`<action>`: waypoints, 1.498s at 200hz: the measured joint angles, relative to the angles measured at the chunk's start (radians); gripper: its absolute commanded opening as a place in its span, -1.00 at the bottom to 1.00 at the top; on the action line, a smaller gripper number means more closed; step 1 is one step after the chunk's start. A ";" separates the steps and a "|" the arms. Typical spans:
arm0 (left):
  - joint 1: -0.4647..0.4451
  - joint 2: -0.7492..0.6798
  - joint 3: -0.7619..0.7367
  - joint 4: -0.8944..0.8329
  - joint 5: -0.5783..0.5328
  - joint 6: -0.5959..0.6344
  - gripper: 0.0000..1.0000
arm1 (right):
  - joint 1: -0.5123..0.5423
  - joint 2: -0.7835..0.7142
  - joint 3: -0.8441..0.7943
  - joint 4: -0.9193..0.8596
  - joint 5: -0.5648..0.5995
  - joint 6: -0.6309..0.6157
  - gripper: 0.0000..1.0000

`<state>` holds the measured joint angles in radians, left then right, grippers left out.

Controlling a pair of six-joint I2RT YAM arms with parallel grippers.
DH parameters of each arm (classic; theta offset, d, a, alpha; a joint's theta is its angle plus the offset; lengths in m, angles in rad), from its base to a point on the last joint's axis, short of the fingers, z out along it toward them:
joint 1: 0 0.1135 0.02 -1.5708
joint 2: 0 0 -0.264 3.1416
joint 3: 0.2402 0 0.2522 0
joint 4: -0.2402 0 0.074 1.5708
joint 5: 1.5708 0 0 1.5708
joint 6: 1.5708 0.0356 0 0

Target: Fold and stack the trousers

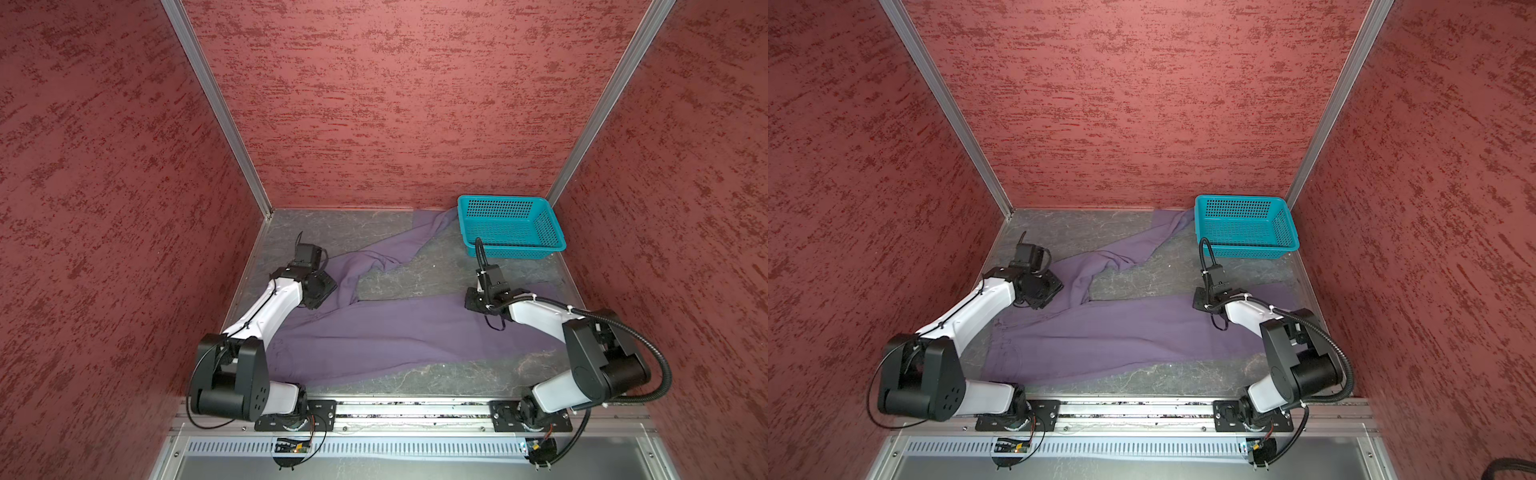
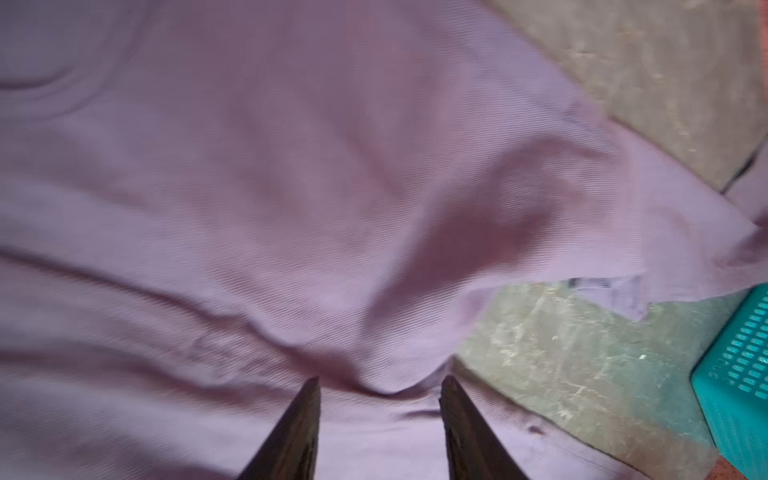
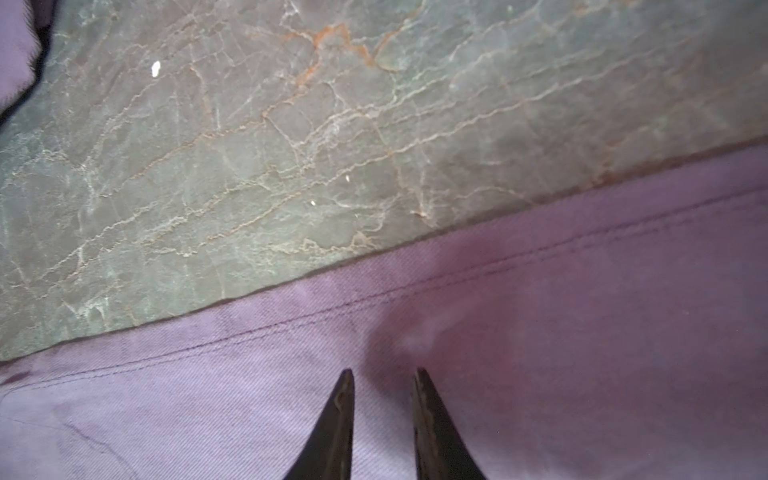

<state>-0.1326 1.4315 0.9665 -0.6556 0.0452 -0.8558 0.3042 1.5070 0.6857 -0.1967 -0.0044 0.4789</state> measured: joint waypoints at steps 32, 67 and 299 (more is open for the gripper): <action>0.006 0.045 -0.031 0.055 -0.014 -0.014 -0.09 | 0.000 -0.051 -0.031 -0.005 0.013 -0.001 -0.45; 0.050 0.074 -0.089 0.079 -0.019 -0.026 -0.12 | 0.027 -0.068 0.007 -0.022 0.045 -0.022 -0.41; 0.543 -0.018 -0.243 0.098 0.058 0.132 -0.12 | 0.241 0.798 1.002 -0.029 -0.044 -0.198 -0.06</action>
<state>0.4107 1.4136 0.7235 -0.5571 0.1036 -0.7242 0.5453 2.3054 1.6878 -0.2256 -0.0483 0.2806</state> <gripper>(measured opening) 0.439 0.469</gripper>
